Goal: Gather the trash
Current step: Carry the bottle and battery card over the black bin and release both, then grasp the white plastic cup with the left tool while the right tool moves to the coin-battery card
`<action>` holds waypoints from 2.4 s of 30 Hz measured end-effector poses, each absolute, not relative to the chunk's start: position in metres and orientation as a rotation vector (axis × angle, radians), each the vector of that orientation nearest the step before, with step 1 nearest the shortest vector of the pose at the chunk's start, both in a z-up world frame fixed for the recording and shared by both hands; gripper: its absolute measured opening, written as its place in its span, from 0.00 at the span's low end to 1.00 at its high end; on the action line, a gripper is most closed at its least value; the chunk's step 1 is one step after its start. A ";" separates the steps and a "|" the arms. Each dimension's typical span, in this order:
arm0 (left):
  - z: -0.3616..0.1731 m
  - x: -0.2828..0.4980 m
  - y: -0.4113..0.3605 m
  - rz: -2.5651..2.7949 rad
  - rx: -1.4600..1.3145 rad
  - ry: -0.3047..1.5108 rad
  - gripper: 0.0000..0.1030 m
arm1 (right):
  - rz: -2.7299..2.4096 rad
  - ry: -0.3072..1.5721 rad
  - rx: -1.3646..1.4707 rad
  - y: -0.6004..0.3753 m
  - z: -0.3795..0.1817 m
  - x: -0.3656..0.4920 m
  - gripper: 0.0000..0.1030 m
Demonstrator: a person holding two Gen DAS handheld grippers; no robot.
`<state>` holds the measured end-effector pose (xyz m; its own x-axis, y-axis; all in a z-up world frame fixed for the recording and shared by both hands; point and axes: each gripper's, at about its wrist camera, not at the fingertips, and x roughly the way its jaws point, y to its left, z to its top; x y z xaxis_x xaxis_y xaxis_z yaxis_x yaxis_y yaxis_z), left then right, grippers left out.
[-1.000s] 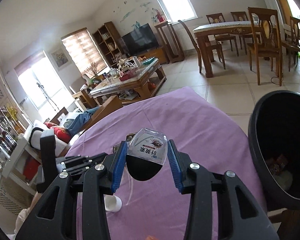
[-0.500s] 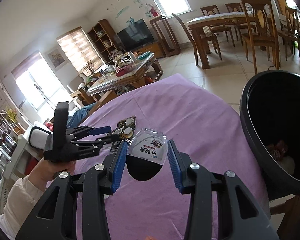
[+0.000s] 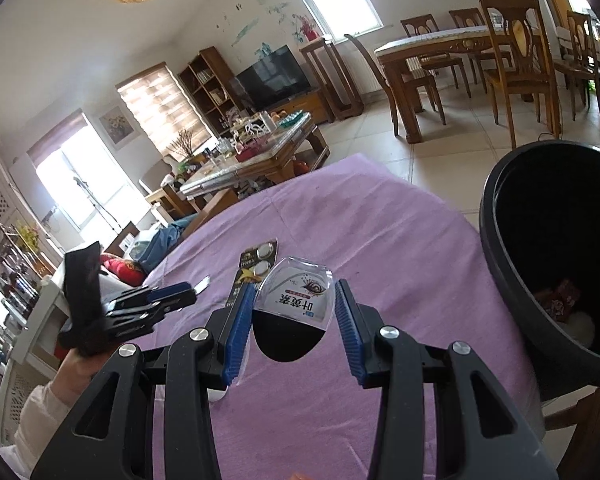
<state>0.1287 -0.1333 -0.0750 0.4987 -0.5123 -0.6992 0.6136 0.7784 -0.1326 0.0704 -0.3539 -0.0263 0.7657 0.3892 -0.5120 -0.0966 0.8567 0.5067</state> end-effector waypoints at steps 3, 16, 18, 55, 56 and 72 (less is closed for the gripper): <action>-0.056 0.113 -0.142 -0.729 0.117 0.756 0.31 | 0.268 0.617 0.485 -0.362 -0.018 0.065 0.40; 0.000 0.060 -0.301 -1.016 0.100 0.641 0.31 | 0.020 0.390 0.580 -0.483 0.009 0.011 0.40; -0.002 0.057 -0.331 -1.048 0.088 0.644 0.31 | -0.012 0.367 0.610 -0.504 0.009 0.006 0.40; -0.041 0.060 -0.351 -0.806 0.043 0.760 0.70 | -0.007 0.478 0.697 -0.540 -0.031 0.021 0.80; -0.040 0.058 -0.330 -0.763 0.048 0.755 0.70 | 0.005 0.492 0.682 -0.532 -0.031 0.024 0.80; -0.093 0.040 -0.224 -0.606 0.340 0.911 0.46 | 0.266 0.804 0.284 -0.324 -0.033 0.102 0.83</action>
<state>0.0403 -0.2243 -0.0933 0.4642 -0.3431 -0.8166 0.6206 0.7838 0.0235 0.1016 -0.3240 -0.0329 0.6645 0.3382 -0.6664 -0.1249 0.9294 0.3472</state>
